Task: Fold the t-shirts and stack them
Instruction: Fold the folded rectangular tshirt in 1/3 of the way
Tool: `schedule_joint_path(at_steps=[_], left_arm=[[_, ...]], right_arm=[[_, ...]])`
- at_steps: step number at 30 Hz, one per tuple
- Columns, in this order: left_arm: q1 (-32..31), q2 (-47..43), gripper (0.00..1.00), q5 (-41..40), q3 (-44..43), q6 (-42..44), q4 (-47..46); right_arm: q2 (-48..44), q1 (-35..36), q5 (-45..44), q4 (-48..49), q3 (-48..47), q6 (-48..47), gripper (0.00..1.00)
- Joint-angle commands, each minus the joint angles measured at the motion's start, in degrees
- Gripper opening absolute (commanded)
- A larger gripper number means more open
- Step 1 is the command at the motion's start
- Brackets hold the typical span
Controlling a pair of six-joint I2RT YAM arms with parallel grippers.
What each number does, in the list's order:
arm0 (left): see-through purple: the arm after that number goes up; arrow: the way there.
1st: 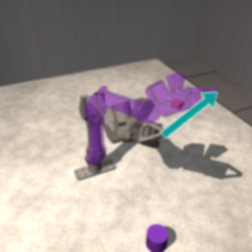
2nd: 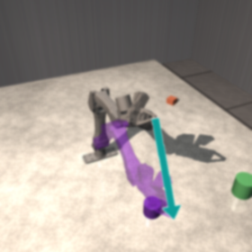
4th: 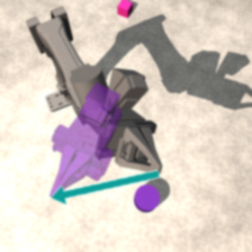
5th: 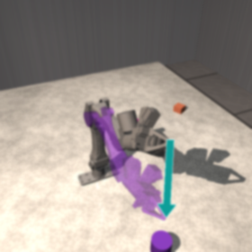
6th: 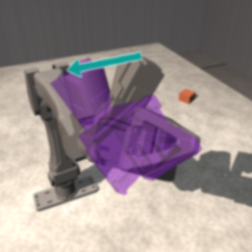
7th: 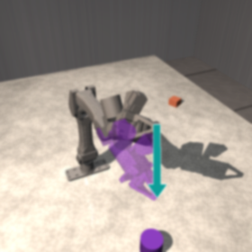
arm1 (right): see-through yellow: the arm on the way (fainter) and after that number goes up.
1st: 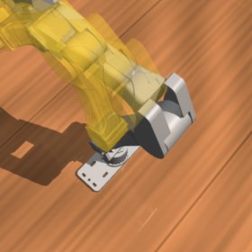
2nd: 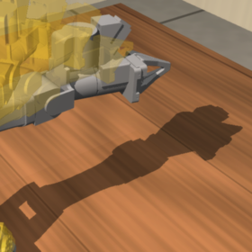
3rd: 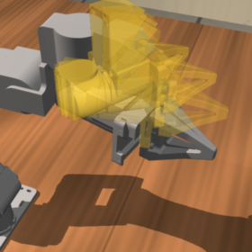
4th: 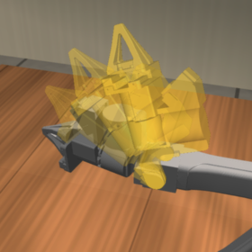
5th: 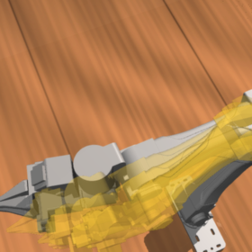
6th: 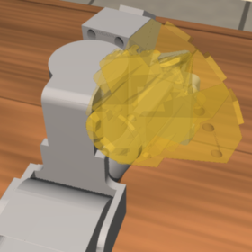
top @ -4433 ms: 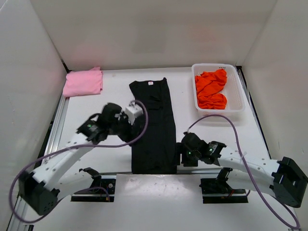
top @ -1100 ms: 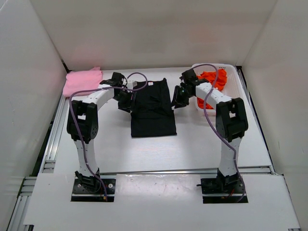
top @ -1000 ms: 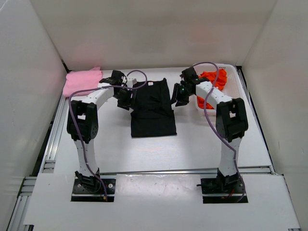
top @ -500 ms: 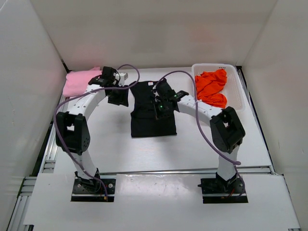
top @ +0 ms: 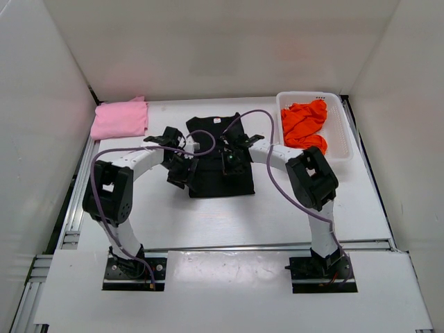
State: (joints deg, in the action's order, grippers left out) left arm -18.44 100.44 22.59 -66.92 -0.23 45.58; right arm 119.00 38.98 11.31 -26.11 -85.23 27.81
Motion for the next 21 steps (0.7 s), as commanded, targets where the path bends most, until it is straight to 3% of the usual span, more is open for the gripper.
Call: schedule_joint_path(at_steps=[1,21], left_arm=[[-0.5,1.8,0.68,0.1,-1.8,0.2,-2.3],[-2.8,8.0,0.69,-5.9,-1.3,0.2,-2.3]], right_arm=[[1.5,0.1,0.3,2.1,-2.9,2.2,0.00],[9.4,-2.6,-9.6,-1.2,-13.2,13.0,0.00]])
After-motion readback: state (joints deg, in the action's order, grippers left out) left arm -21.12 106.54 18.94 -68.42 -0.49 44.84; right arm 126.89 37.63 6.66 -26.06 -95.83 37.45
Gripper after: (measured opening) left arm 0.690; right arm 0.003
